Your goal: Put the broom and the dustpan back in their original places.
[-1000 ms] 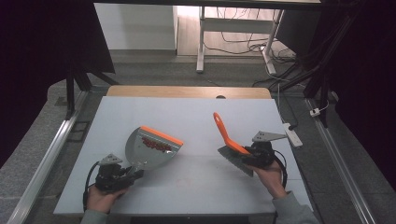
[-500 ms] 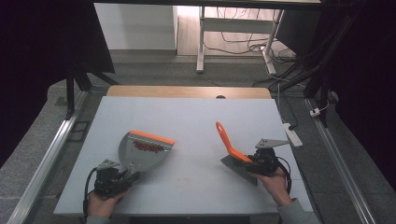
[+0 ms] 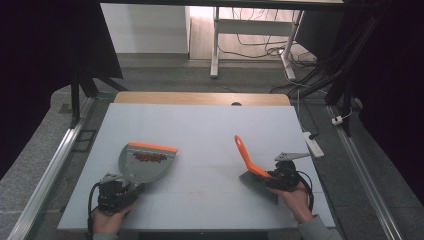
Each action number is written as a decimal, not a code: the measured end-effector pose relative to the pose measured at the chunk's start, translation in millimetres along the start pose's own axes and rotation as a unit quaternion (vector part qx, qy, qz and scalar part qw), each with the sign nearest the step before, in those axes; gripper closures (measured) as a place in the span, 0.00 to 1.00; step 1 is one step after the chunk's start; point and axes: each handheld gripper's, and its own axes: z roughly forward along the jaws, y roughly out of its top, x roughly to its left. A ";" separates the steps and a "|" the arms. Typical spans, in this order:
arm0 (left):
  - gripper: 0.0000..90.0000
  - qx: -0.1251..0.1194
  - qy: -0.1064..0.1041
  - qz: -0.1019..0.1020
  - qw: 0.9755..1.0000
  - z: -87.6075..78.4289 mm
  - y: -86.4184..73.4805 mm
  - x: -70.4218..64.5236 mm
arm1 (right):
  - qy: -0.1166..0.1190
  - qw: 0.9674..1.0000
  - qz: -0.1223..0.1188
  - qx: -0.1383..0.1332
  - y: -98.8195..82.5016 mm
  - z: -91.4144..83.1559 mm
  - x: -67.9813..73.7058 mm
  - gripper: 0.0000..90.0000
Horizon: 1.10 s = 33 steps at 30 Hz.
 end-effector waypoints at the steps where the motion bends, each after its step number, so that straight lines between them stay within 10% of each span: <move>1: 0.68 0.001 0.001 -0.001 1.000 0.2 -0.1 0.8 | -0.004 1.000 0.002 0.004 -0.5 0.8 -1.4 0.79; 33: 0.68 0.025 0.009 -0.010 1.000 9.0 -3.2 4.0 | -0.099 0.994 0.019 0.034 -6.5 4.8 -29.6 0.48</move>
